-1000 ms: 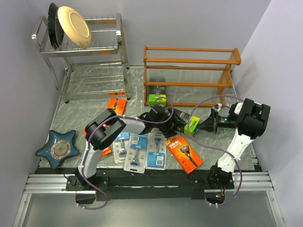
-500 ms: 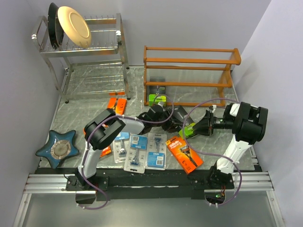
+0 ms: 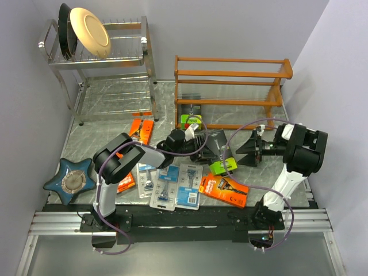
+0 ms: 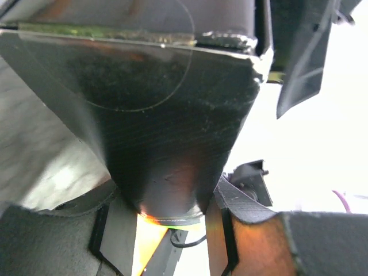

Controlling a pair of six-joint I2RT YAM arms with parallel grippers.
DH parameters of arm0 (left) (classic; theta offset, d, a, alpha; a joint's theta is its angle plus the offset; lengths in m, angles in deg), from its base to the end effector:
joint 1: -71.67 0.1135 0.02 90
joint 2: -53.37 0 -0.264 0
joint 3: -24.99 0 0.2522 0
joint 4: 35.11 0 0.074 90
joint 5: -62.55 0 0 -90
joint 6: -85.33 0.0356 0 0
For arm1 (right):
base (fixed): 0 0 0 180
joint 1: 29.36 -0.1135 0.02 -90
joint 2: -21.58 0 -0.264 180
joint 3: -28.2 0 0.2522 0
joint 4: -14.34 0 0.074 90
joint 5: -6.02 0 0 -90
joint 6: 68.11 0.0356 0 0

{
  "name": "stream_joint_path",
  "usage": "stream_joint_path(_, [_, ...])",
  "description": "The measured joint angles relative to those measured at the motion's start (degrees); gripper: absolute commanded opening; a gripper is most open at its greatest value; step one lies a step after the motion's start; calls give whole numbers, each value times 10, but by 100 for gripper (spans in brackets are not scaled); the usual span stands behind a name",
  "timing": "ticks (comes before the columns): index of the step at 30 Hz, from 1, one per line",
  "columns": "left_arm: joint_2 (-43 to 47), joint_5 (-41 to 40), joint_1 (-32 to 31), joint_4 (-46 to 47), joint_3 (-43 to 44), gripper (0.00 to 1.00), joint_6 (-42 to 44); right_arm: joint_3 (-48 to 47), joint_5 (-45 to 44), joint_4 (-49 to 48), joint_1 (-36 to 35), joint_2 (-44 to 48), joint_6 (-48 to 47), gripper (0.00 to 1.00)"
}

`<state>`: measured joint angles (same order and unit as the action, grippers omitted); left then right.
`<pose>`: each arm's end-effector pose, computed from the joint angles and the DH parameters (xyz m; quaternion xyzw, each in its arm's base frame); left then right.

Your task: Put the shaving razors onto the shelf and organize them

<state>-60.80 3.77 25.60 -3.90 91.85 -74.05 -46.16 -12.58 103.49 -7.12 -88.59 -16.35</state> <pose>0.2638 -0.3005 0.1400 0.0029 0.7865 -0.6043 0.1273 0.2596 -0.0697 0.1438 0.0658 0.7914 0.6037 0.0696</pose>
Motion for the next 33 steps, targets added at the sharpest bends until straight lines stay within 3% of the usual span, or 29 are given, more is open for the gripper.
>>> stream_joint_path(9, [-16,84,6,39,77,18,13,-3,24,20,-54,2,-50,100])
stream_joint_path(13, [-42,104,9,42,103,23,10,-3,29,19,-54,2,-62,77])
stream_joint_path(14, [-45,106,9,41,106,29,10,-3,32,20,-54,3,-64,74])
stream_joint_path(15, [-48,106,9,40,109,45,11,-3,34,20,-54,4,-66,72])
stream_joint_path(17, [-48,104,9,26,110,65,12,-3,33,16,-54,7,-71,65])
stream_joint_path(18, [-48,102,9,21,113,69,14,-3,33,15,-51,8,-74,61])
stream_joint_path(24, [-44,82,8,-77,139,77,78,-3,29,13,-25,16,-57,48])
stream_joint_path(33, [27,76,8,-192,140,80,198,-46,16,7,32,-15,-65,41])
